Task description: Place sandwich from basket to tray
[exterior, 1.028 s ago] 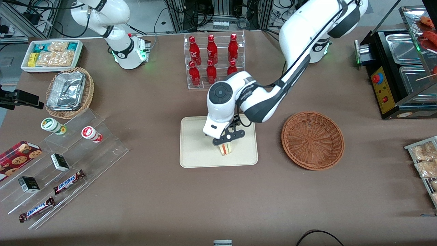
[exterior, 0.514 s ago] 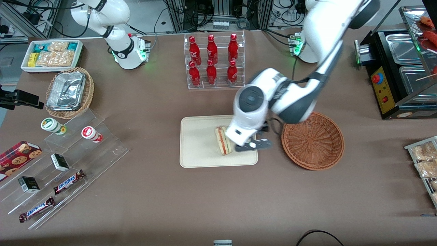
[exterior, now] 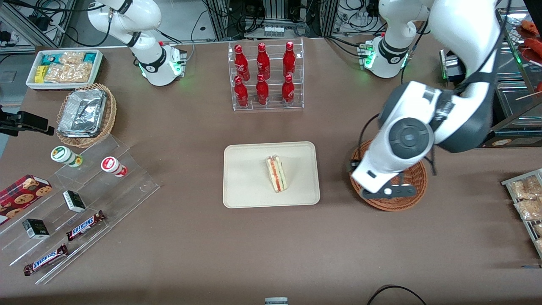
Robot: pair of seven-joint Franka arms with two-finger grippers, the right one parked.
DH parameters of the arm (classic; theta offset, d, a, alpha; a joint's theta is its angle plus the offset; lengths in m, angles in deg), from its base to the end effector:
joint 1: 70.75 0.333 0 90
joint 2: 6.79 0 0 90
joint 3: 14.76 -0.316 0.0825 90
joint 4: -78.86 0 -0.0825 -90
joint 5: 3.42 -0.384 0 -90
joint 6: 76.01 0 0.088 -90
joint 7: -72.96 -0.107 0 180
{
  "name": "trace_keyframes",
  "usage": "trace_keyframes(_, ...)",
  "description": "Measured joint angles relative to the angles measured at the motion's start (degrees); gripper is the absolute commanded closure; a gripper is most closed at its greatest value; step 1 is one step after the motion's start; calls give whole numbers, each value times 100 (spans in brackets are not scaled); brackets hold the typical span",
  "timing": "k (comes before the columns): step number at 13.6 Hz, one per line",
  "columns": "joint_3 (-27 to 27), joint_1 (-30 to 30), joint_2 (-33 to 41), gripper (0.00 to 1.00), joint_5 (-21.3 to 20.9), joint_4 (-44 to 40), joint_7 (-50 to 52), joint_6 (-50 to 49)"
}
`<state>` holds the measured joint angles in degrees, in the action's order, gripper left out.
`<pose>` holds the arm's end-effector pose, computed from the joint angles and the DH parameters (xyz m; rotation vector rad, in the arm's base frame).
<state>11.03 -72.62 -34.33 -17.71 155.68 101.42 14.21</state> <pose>0.6262 -0.2349 0.4576 -3.0008 -0.0183 0.2370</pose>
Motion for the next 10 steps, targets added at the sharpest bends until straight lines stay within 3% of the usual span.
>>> trace_keyframes(6,-63,721,429,0,307,115,-1800,-341)
trace_keyframes(10,-840,832,1015,0,696,110,-3063,-868)
